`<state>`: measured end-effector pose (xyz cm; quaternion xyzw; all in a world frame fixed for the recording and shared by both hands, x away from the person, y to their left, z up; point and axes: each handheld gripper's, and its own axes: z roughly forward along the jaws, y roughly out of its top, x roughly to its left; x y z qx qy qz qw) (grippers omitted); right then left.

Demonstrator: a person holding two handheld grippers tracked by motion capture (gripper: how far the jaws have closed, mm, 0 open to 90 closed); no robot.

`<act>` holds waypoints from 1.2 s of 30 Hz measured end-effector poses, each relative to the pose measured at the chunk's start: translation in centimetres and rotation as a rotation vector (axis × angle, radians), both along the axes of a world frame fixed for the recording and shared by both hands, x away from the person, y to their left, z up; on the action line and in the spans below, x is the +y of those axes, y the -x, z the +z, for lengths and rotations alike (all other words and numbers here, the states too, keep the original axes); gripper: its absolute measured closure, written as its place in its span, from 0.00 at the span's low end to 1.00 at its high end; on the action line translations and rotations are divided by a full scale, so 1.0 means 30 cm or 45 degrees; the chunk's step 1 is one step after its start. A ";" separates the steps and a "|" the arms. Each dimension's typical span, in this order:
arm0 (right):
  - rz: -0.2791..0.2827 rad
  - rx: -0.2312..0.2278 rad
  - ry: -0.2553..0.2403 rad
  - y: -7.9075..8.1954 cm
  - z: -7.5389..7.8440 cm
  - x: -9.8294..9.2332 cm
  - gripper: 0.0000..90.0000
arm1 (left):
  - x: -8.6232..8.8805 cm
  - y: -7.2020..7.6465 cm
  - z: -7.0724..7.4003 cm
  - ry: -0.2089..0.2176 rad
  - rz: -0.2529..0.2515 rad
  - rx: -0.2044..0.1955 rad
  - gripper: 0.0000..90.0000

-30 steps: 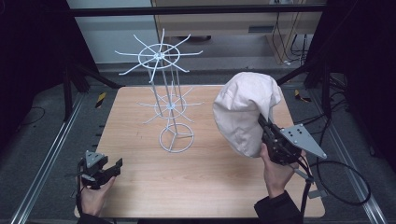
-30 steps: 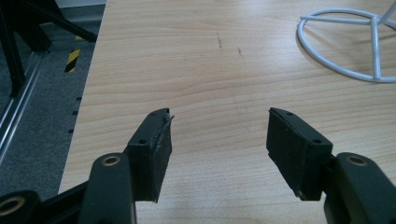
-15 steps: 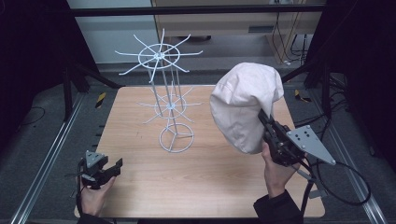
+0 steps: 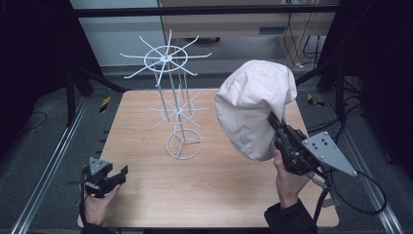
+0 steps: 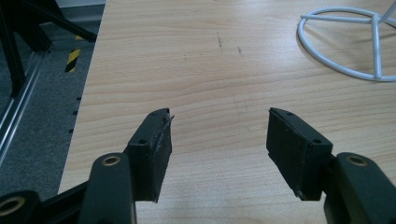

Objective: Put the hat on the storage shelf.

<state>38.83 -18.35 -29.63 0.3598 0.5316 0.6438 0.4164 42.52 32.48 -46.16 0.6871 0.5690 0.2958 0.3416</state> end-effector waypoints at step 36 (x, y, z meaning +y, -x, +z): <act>0.103 -0.228 0.031 0.118 0.148 0.074 0.98 | 0.001 0.000 -0.001 -0.005 0.001 0.001 0.44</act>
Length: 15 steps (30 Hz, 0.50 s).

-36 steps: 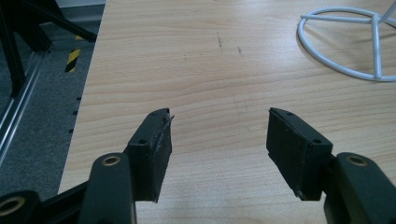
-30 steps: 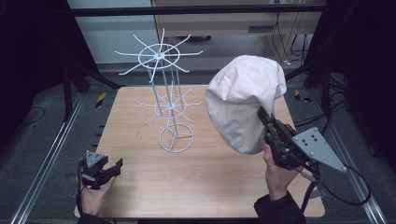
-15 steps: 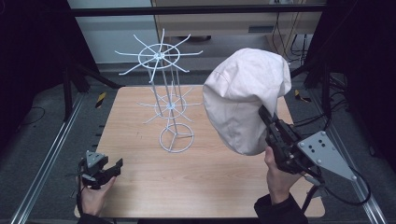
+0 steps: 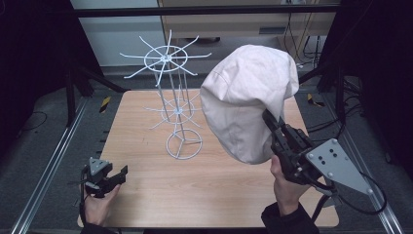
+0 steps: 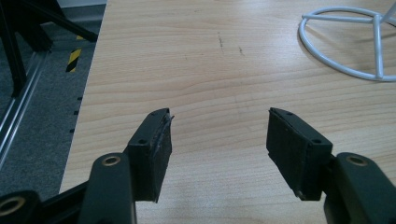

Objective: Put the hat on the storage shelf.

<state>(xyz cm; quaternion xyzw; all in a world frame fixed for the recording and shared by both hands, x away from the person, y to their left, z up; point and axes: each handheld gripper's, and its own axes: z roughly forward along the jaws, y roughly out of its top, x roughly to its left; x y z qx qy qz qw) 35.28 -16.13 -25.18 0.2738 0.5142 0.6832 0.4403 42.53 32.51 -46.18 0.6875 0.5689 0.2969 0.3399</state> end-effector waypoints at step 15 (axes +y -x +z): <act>0.085 -0.032 0.023 -0.032 0.073 0.111 0.98 | -0.001 0.001 0.001 0.001 -0.001 -0.002 0.44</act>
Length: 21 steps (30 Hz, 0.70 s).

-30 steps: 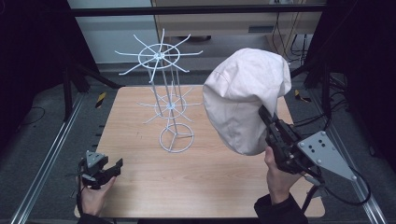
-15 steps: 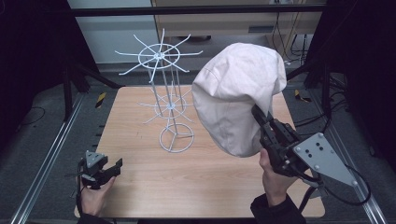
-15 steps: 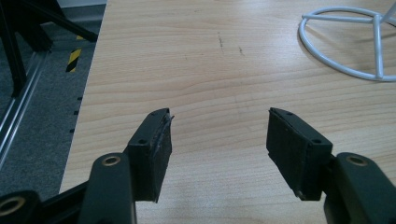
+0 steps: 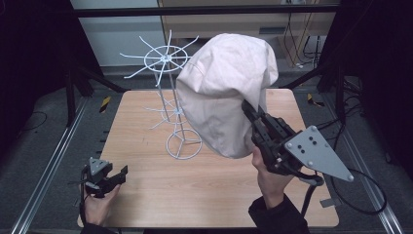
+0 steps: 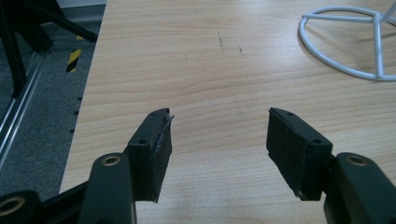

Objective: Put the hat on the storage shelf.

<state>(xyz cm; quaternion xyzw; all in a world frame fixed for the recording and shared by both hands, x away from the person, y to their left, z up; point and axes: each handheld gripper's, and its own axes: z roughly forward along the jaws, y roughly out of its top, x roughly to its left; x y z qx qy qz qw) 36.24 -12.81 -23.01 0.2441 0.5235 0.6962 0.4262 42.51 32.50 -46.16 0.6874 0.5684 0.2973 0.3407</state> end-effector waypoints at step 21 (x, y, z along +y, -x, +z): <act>0.039 0.102 0.077 -0.121 0.001 0.102 0.98 | 0.003 -0.001 -0.001 -0.004 0.000 0.002 0.44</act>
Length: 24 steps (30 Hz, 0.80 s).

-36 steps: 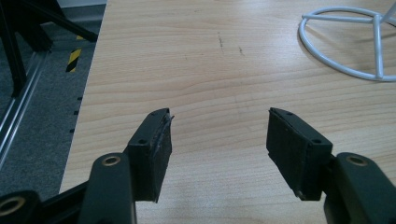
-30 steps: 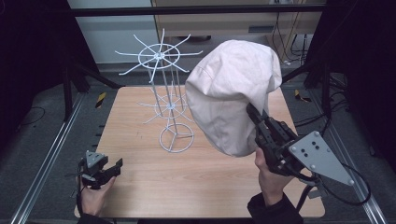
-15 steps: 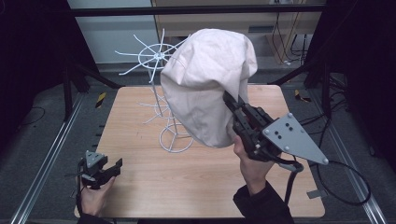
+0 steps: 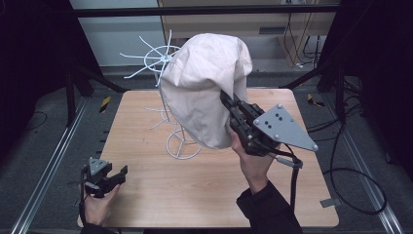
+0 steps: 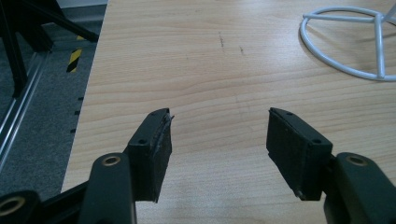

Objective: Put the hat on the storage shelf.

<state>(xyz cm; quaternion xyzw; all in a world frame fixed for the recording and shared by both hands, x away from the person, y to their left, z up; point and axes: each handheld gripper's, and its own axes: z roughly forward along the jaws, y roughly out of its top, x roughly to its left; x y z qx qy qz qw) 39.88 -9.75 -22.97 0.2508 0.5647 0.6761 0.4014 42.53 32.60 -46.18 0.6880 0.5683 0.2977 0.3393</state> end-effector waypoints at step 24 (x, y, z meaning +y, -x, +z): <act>-0.001 0.143 0.089 -0.045 -0.078 -0.010 0.97 | -0.003 -0.002 -0.004 -0.001 0.000 0.003 0.44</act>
